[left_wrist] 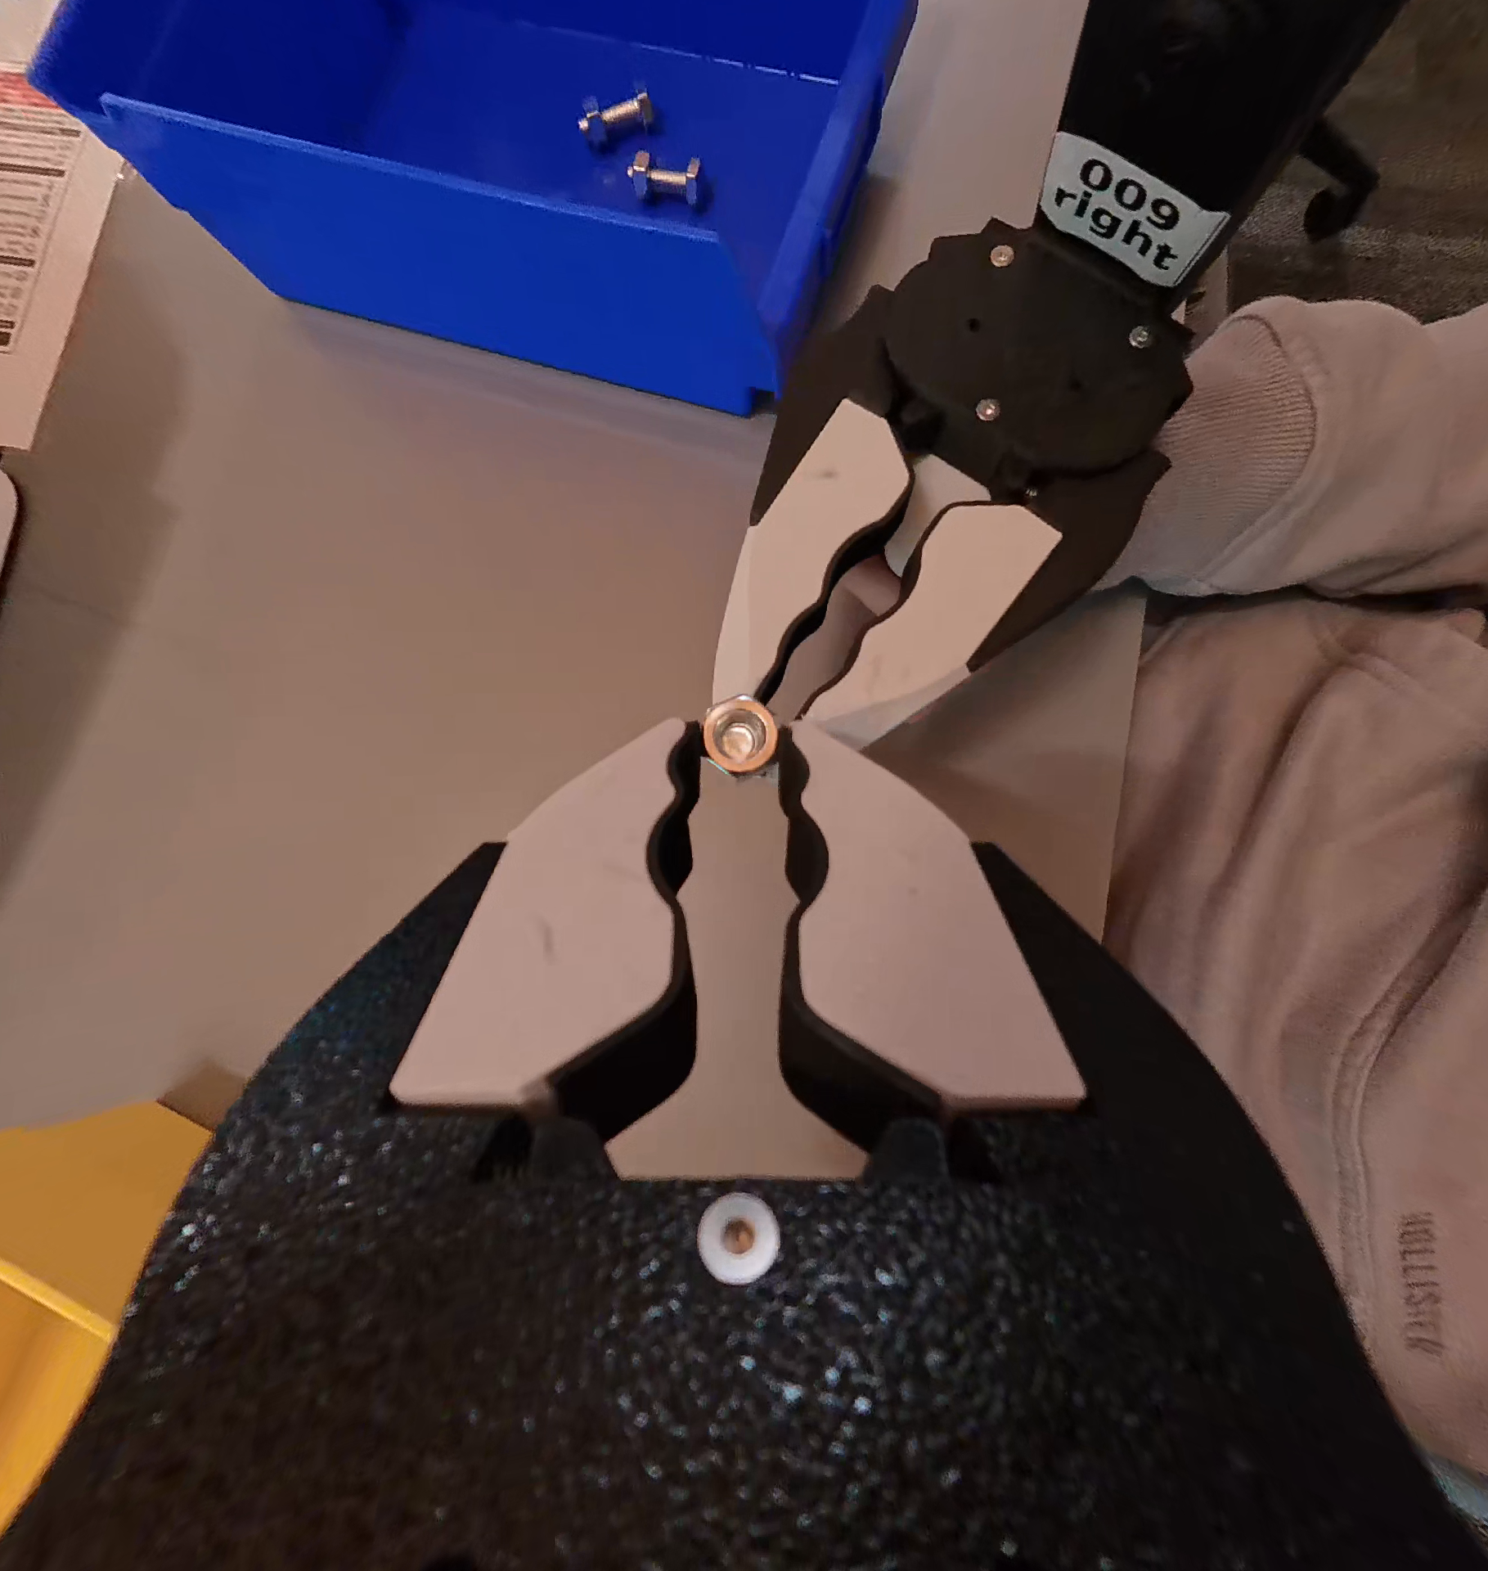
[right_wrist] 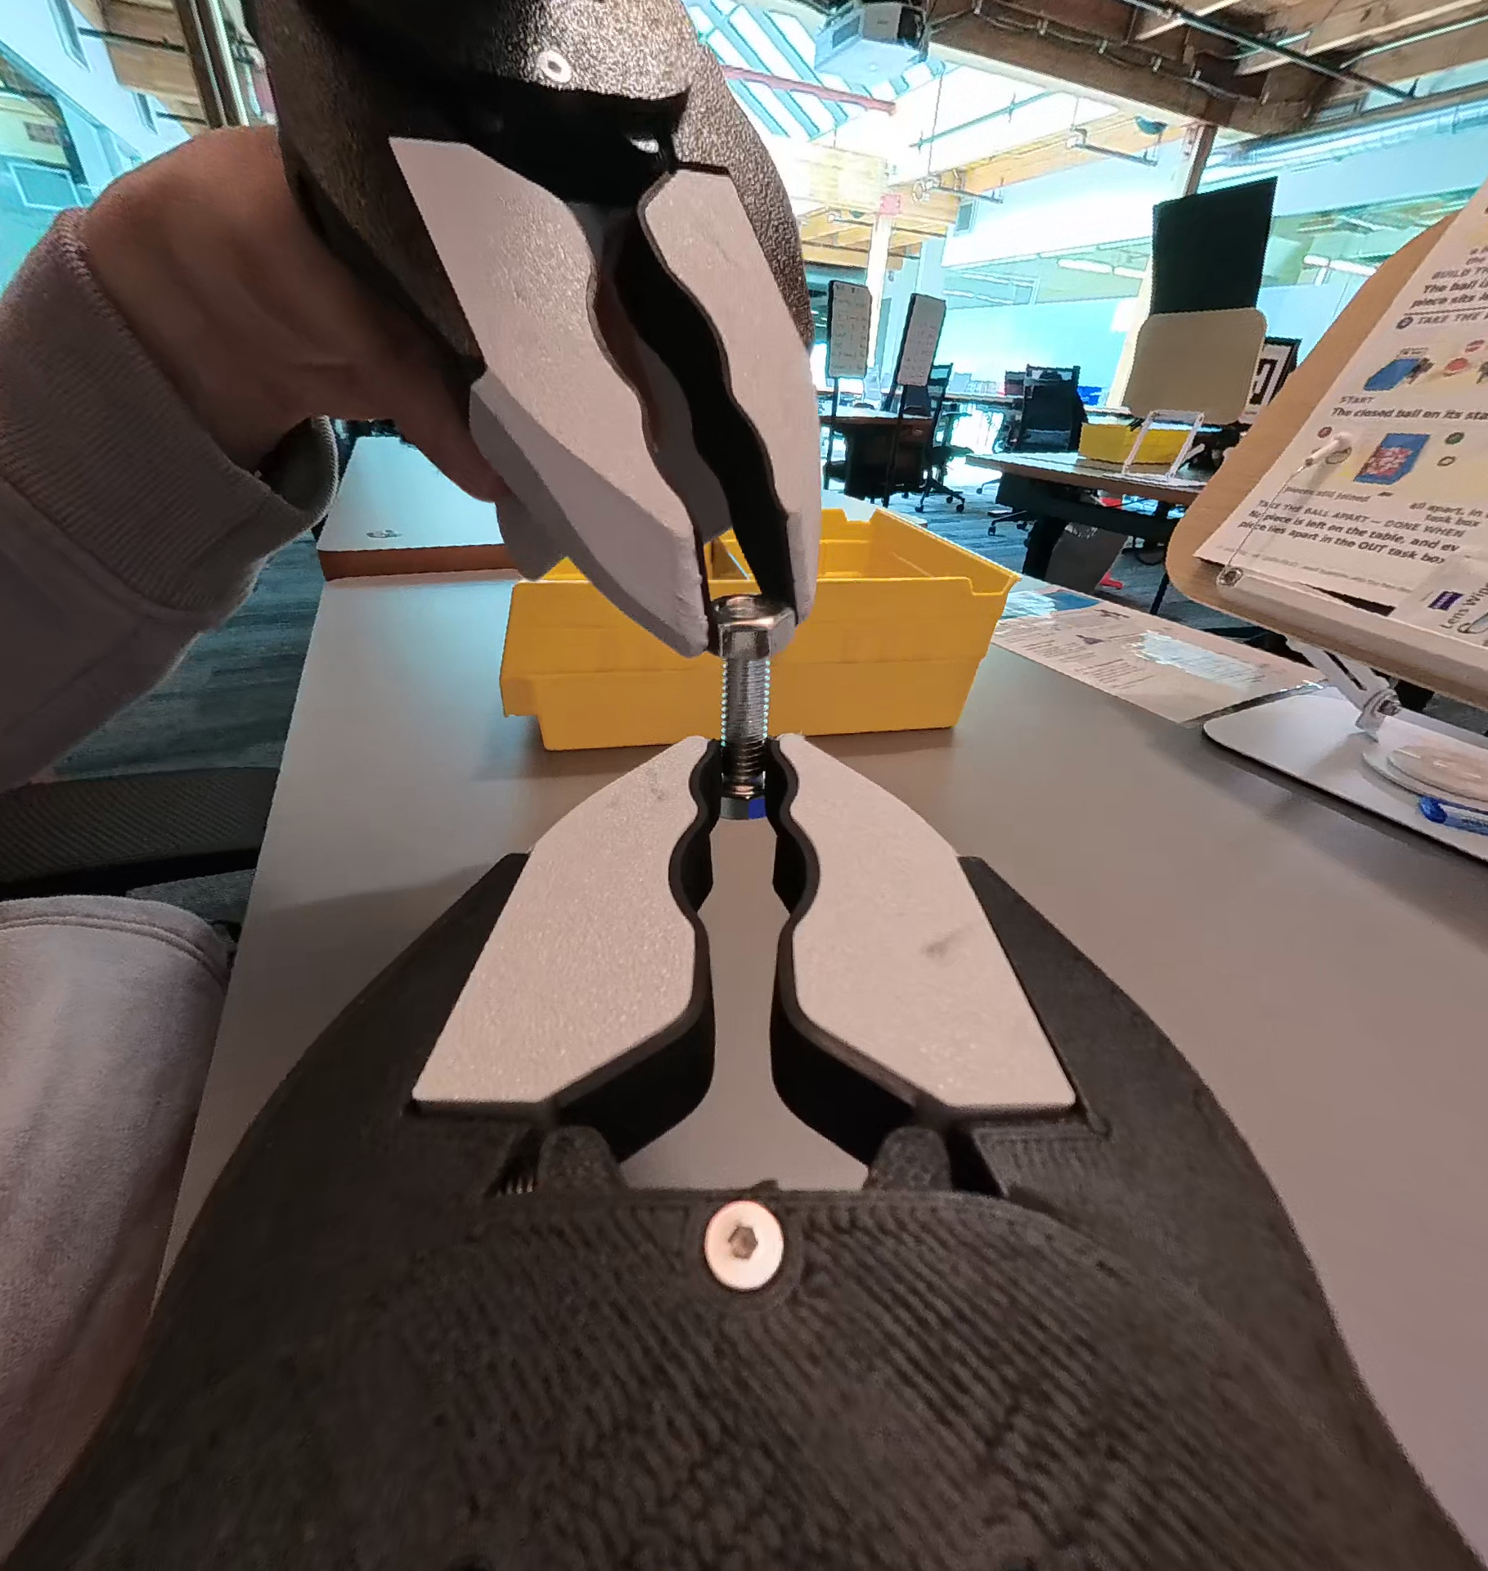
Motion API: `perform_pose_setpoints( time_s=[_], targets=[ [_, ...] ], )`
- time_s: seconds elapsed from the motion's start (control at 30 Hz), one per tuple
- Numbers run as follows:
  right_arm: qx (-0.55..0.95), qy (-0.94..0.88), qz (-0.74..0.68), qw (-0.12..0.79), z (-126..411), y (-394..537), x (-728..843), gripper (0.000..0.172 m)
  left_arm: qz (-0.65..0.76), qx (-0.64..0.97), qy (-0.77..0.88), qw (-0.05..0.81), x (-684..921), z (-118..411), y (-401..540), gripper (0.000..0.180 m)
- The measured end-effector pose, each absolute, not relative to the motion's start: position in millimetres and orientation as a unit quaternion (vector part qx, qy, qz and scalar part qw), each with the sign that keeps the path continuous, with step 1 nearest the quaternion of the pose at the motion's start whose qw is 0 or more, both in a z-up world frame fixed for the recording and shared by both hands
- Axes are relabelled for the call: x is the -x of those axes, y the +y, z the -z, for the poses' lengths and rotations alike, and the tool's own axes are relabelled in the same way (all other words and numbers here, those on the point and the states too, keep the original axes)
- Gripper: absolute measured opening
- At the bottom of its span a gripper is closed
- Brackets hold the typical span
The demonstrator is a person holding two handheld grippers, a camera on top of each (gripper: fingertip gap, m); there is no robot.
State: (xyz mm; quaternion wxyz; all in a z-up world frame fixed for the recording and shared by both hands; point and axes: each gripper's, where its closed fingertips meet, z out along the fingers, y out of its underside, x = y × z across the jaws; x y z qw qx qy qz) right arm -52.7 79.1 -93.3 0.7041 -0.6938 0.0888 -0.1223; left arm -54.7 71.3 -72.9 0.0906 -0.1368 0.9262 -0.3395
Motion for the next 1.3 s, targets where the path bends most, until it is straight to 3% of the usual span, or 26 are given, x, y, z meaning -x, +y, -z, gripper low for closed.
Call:
perform_pose_setpoints(
  time_s=[0.03, 0.67, 1.3],
  targets=[
    [0.694, 0.088, 0.123, 0.704, 93, 79, 53, 0.009, 0.34, 0.136, 0.926, 0.091, 55, 72, 71, 0.017],
    [0.693, 0.078, 0.071, 0.713, 97, 86, 63, 0.009, 0.387, 0.098, 0.916, 0.043, 62, 77, 77, 0.017],
    [0.698, 0.078, 0.069, 0.709, 100, 88, 63, 0.009, 0.395, 0.096, 0.912, 0.052, 61, 81, 76, 0.024]
  ],
)
